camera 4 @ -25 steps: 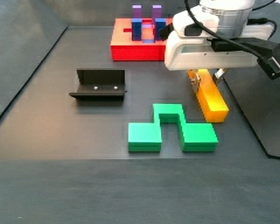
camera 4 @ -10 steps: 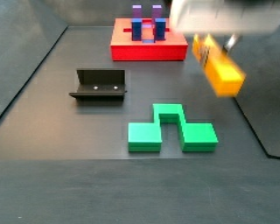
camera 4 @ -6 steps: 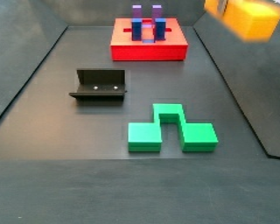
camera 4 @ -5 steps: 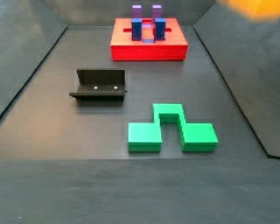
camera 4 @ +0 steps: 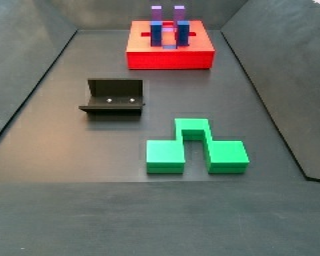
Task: Pick up the yellow object. Move up. Move to above the board. Insert the yellow object.
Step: Move to above the board, then insert the yellow object.
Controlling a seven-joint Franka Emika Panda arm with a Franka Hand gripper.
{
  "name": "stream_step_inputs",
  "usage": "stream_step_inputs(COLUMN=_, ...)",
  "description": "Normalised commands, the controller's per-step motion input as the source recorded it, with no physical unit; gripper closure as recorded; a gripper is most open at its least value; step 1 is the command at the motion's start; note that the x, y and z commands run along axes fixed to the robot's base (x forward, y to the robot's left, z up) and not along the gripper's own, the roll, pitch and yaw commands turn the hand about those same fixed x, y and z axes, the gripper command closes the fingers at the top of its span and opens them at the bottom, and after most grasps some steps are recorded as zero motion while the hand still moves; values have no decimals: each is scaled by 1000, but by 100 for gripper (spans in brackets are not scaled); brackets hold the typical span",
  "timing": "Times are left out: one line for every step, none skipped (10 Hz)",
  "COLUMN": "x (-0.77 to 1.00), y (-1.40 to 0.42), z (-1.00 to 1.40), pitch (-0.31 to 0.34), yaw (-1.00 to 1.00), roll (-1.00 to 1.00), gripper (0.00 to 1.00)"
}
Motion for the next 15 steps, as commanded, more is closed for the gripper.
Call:
stream_step_inputs(x=790, y=-1400, z=197, pitch=206, yaw=-56, roll=-46, gripper=100)
stream_step_inputs(x=804, y=-1400, z=208, pitch=195, yaw=-26, roll=-37, gripper=100)
stream_step_inputs(x=795, y=-1400, z=209, pitch=158, yaw=-9, roll=0, gripper=100)
stream_step_inputs(x=832, y=-1400, z=213, pitch=141, yaw=-1, roll=16, gripper=100)
stream_step_inputs(x=865, y=-1400, z=218, pitch=142, yaw=1, roll=21, gripper=100)
stream_step_inputs(x=550, y=-792, z=128, pitch=172, yaw=5, roll=68, gripper=100)
stream_step_inputs(x=359, y=-468, z=84, pitch=167, yaw=10, roll=72, gripper=100)
stream_step_inputs(x=220, y=-272, z=64, pitch=121, yaw=8, roll=55, gripper=100)
stream_step_inputs(x=80, y=0, z=-343, pitch=-93, yaw=80, roll=-97, gripper=100)
stream_step_inputs(x=226, y=0, z=-560, pitch=-147, yaw=143, roll=-89, gripper=100)
stream_step_inputs(x=309, y=0, z=-754, pitch=-197, yaw=183, roll=-57, gripper=100)
stream_step_inputs(x=426, y=0, z=-886, pitch=-180, yaw=209, roll=-1, gripper=100)
stream_step_inputs(x=463, y=-49, z=-954, pitch=-134, yaw=220, roll=19, gripper=100)
stream_step_inputs(x=431, y=-157, z=-1000, pitch=-51, yaw=203, roll=96, gripper=100)
stream_step_inputs(x=283, y=-214, z=-1000, pitch=-4, yaw=166, roll=97, gripper=100)
